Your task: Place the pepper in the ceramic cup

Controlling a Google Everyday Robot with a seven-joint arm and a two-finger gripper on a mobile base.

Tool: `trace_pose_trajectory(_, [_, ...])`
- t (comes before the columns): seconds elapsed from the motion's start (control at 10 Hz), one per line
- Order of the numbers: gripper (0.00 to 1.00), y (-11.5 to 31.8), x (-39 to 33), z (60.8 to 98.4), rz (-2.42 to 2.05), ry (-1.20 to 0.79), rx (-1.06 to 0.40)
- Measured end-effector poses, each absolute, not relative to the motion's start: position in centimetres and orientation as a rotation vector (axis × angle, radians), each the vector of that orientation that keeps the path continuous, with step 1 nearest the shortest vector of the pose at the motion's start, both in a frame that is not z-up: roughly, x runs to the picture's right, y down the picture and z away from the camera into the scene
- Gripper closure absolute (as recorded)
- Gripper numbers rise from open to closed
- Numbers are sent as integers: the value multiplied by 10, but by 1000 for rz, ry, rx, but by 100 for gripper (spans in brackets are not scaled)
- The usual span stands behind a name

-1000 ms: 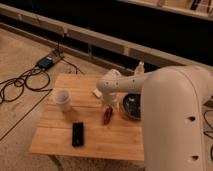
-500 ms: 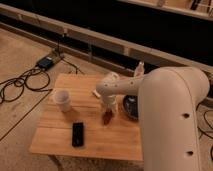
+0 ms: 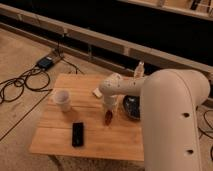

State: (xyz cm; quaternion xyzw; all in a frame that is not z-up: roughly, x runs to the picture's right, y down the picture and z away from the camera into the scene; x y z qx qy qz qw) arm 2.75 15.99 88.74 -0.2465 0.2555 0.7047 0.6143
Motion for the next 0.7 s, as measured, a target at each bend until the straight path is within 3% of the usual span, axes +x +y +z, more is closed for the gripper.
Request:
trace_pose_trajectory(0.2, [97, 157, 28, 885, 1611, 596, -570])
trace_pose_trajectory(0.7, [100, 111, 7, 866, 1523, 546, -532])
